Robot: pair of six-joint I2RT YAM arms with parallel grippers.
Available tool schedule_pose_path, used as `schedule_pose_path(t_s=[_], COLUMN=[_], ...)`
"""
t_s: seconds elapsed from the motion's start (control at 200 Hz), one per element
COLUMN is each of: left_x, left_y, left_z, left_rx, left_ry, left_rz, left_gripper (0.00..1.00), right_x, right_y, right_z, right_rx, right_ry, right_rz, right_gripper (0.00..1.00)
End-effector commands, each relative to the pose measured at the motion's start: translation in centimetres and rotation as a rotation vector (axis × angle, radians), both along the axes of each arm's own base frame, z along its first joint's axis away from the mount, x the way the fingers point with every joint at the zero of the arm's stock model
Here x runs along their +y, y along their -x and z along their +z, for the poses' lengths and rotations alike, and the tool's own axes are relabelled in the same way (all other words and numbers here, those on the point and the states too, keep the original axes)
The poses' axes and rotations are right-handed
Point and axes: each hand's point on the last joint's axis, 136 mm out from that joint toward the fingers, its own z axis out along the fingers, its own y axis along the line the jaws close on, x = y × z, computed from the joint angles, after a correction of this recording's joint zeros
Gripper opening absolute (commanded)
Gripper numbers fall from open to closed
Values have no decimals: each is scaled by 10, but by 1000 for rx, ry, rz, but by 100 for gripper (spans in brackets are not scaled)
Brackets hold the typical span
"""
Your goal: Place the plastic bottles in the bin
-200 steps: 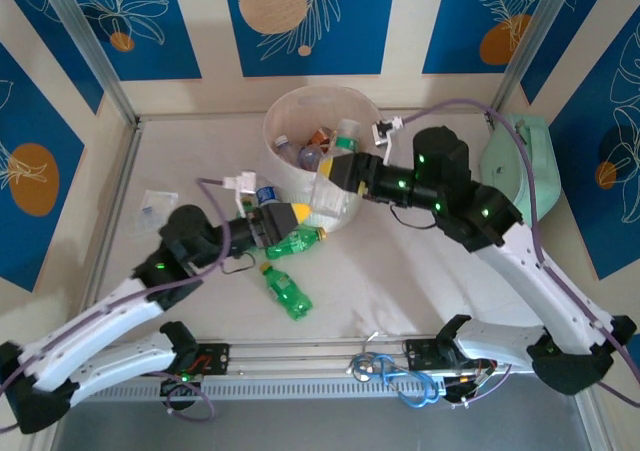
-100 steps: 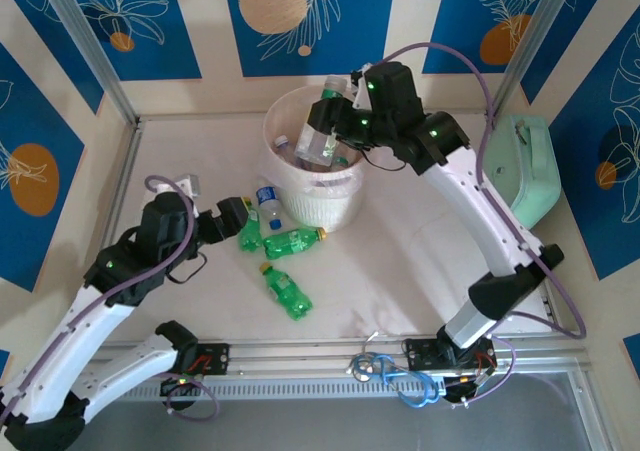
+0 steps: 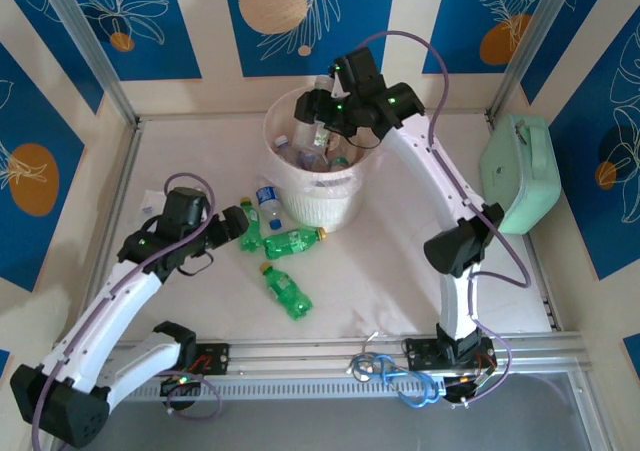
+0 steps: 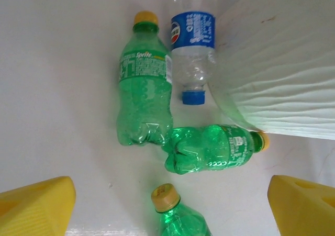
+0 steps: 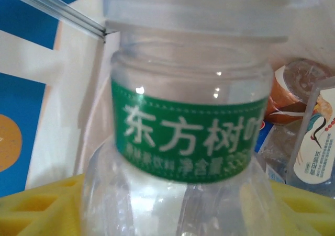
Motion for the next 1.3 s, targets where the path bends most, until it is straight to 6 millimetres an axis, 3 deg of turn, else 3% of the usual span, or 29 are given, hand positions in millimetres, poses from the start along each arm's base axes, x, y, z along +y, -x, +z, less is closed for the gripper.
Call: schedule_pose_path(t_s=[0.0, 0.15, 0.315, 0.48, 0.68, 0.835, 0.97, 1.1, 1.296], left_x=[-5, -4, -4, -4, -9, -12, -12, -13, -14], left_y=[-9, -15, -19, -28, -44, -58, -68, -76, -91], left_z=[-7, -23, -33, -39, -55, -70, -82, -94, -114], left_rx=[3, 45, 60, 65, 89, 119, 153, 173, 211], left_ry=[43, 32, 30, 17, 23, -2, -41, -60, -98], left_rz=[-14, -12, -11, -13, -7, -20, -28, -29, -33], left_gripper=[93, 92, 91, 91, 90, 87, 87, 89, 89], right_x=[-3, -3, -7, -9, -17, -9, -8, -9, -10], right_y=[5, 6, 24, 66, 138, 196, 233, 252, 264], right_z=[-5, -6, 17, 50, 62, 45, 13, -11, -32], right_rx=[6, 12, -53, -150, -234, -240, -202, -152, -105], right_ry=[61, 74, 111, 155, 192, 121, 134, 143, 131], right_rz=[11, 0, 2, 19, 54, 155, 200, 220, 225], right_gripper=[79, 84, 84, 81, 79, 79, 78, 78, 79])
